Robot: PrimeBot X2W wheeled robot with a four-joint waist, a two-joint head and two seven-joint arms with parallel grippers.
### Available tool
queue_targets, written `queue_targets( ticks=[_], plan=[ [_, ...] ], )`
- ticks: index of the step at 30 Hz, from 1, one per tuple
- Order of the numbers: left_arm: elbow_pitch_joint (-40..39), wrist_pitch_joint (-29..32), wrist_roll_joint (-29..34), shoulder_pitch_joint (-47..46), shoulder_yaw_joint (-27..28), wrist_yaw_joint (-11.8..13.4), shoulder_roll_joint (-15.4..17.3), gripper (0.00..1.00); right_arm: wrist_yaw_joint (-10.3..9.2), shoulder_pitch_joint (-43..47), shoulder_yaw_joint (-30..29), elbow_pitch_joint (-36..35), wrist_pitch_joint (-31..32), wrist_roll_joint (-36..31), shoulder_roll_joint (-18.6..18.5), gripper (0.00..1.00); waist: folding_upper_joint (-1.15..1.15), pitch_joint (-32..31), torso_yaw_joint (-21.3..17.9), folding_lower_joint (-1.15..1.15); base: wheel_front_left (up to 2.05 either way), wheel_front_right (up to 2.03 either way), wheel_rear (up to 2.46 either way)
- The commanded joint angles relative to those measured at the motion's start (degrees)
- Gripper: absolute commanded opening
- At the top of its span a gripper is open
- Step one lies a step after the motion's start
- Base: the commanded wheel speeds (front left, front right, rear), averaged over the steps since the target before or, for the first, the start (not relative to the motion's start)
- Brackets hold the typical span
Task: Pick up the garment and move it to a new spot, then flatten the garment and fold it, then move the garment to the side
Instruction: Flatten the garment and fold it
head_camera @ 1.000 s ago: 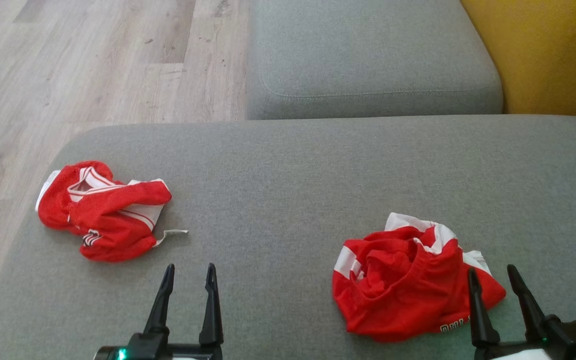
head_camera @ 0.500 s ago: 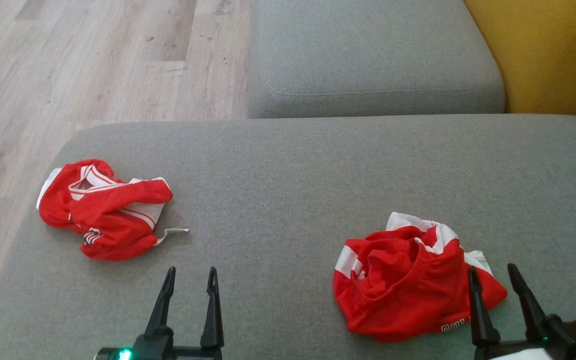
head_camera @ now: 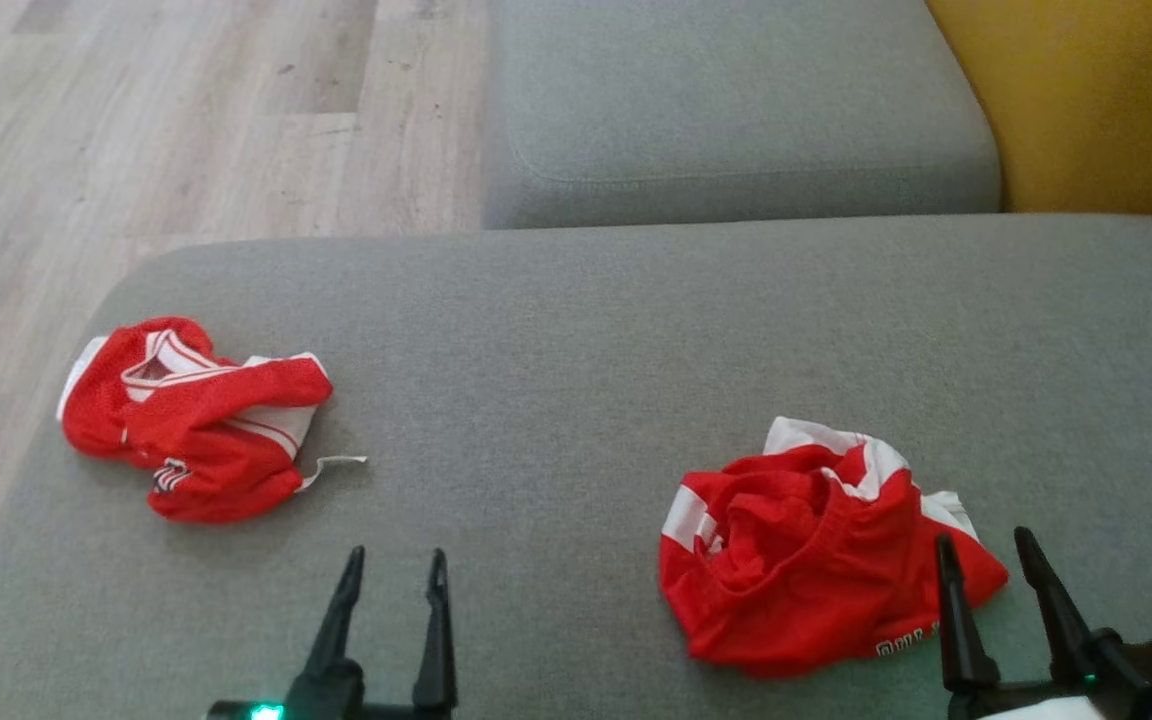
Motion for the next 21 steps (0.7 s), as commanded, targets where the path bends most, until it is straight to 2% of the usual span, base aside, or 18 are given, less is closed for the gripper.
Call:
queue_targets(
  ticks=[1, 6, 10, 11, 14, 18, 21],
  plan=[
    [-1.34, -0.29, -0.34, -3.54, 0.58, -0.61, -0.17, 1.0, -0.04, -2.69, 1.36, -1.65, -0.22, 0.34, -0.5, 1.0, 0.0, 0.68, -0.9, 0.0, 0.0, 0.0, 0.0],
    [1.48, -0.29, -5.0, -9.42, -6.11, -2.82, -0.17, 1.0, -0.04, -3.8, 2.56, -1.09, -0.22, -0.17, -0.5, 1.0, 0.0, 3.23, -5.43, 0.0, 0.0, 0.0, 0.0],
    [6.8, -0.23, -10.4, -17.52, -15.81, -5.04, -0.17, 1.0, -0.04, -5.01, 3.97, -0.34, -0.22, -0.6, -0.5, 1.0, 0.0, 5.29, -10.18, 0.0, 0.0, 0.0, 0.0],
    [8.79, 0.69, -13.48, -22.37, -20.82, -5.33, -0.17, 1.0, -0.04, -5.64, 4.71, -0.24, -0.22, -0.78, -0.5, 1.0, 0.0, 6.67, -12.8, 0.0, 0.0, 0.0, 0.0],
    [10.01, 2.91, -19.58, -29.09, -27.81, -5.02, -0.17, 1.0, -0.04, -6.79, 5.33, -0.09, -0.22, -0.75, -0.5, 1.0, 0.0, 8.33, -16.4, 0.0, 0.0, 0.0, 0.0],
    [11.86, 6.65, -28.02, -36.03, -35.43, -3.18, -0.17, 1.0, -0.04, -8.02, 6.09, 0.15, -0.22, -0.34, -0.5, 1.0, 0.0, 10.27, -20.54, 0.0, 0.0, 0.0, 0.0],
    [13.06, 7.97, -31.72, -38.63, -38.32, -1.82, -0.17, 1.0, -0.04, -8.4, 6.5, 0.29, -0.22, -0.1, -0.5, 1.0, 0.0, 10.97, -22.14, 0.0, 0.0, 0.0, 0.0]
  ],
)
